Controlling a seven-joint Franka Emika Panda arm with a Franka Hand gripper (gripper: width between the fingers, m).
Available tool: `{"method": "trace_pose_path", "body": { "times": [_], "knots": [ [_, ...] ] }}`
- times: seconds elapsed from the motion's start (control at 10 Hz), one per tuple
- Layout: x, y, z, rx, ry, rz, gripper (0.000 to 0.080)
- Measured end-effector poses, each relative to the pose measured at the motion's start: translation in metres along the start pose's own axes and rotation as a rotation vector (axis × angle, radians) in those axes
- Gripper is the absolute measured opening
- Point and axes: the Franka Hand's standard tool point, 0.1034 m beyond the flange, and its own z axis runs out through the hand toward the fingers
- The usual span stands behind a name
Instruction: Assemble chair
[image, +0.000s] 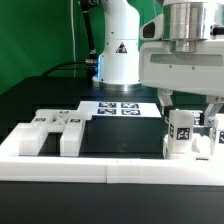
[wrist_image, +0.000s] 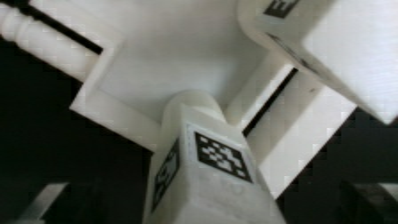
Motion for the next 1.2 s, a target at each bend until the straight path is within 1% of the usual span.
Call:
{"method": "trace_pose_path", "body": {
  "times": [0.4,0.8,1.0,1.1,1.2],
  "knots": [
    [0.0043,0.0027,0.0002,-0.003,0.002,-0.425,0.0648],
    [0.0041,0.0030,0.0006,-0.019,0.009,-0.745,0.0648],
    [0.0054,0.0038,0.0007,-0.022,0.009,-0.895,0.0648],
    [0.0058,0.0041,0.0007,-0.022,0.008,-0.938,0.0648],
    [0.0058,0.0040,0.0007,-0.022,0.008,-0.924,0.0648]
  ]
}}
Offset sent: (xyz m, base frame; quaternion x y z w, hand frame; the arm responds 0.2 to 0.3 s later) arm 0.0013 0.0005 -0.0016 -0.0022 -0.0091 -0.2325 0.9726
